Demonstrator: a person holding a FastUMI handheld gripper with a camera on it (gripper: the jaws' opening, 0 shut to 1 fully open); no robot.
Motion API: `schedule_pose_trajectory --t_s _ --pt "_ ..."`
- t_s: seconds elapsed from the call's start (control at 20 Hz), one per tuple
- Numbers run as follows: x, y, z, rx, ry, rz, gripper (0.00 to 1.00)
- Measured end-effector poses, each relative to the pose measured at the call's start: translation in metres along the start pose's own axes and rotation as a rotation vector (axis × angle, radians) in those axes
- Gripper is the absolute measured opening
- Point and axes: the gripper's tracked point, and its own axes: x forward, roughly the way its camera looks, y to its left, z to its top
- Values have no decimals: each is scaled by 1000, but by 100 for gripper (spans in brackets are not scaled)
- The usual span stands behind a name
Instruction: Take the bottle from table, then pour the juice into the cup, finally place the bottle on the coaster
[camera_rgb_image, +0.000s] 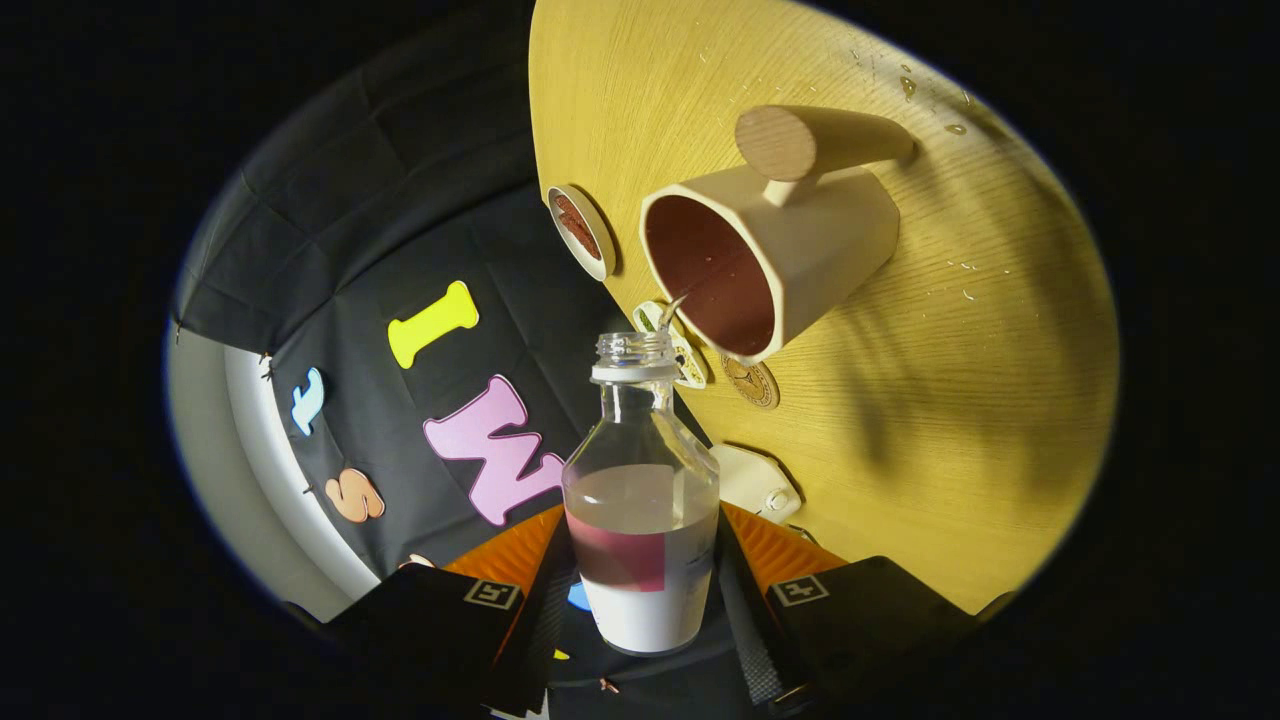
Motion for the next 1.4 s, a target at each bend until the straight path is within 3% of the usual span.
schedule_pose_trajectory --t_s 0.7,1.4 --pt "-1 3 -9 69 25 -15 75" --pt "-4 22 3 221 -16 40 75"
